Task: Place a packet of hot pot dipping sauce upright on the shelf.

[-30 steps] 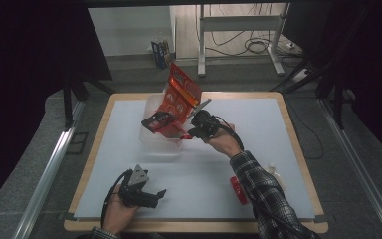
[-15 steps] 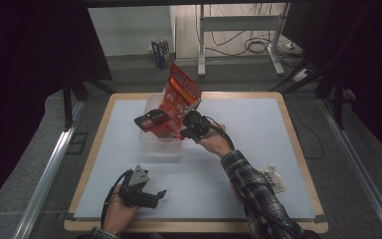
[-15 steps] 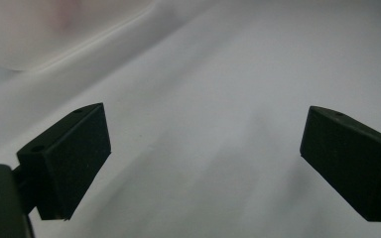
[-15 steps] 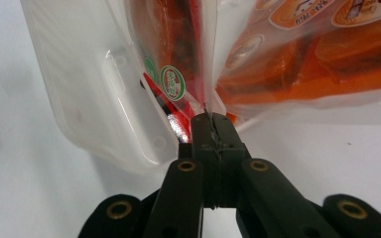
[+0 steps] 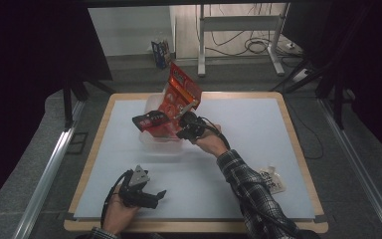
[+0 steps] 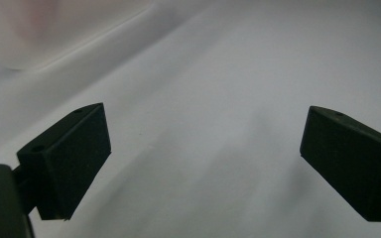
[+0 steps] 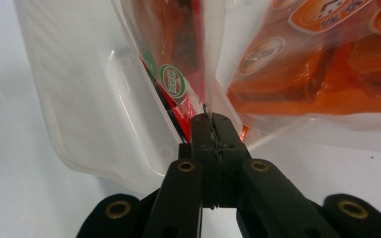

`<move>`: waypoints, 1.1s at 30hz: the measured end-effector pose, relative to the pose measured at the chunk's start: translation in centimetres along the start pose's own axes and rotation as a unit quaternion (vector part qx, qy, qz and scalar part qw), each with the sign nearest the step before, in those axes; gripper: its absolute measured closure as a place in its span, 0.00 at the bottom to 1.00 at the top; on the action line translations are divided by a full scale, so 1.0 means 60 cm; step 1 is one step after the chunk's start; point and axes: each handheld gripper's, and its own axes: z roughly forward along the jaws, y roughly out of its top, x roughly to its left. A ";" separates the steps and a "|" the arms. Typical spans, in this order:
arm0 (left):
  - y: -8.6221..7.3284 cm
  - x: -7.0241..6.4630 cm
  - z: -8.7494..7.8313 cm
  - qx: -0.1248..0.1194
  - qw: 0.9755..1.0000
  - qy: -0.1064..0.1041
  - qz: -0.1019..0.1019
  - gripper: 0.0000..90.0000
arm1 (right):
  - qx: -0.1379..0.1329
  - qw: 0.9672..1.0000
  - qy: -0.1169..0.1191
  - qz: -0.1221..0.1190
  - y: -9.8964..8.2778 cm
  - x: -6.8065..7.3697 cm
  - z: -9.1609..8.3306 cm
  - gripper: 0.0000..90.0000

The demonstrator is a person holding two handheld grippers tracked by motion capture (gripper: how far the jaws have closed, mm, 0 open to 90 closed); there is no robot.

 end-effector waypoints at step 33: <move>0.002 -0.006 0.006 0.011 1.000 -0.004 0.014 0.05 | -0.063 0.998 -0.012 0.027 -0.098 0.027 -0.087 0.21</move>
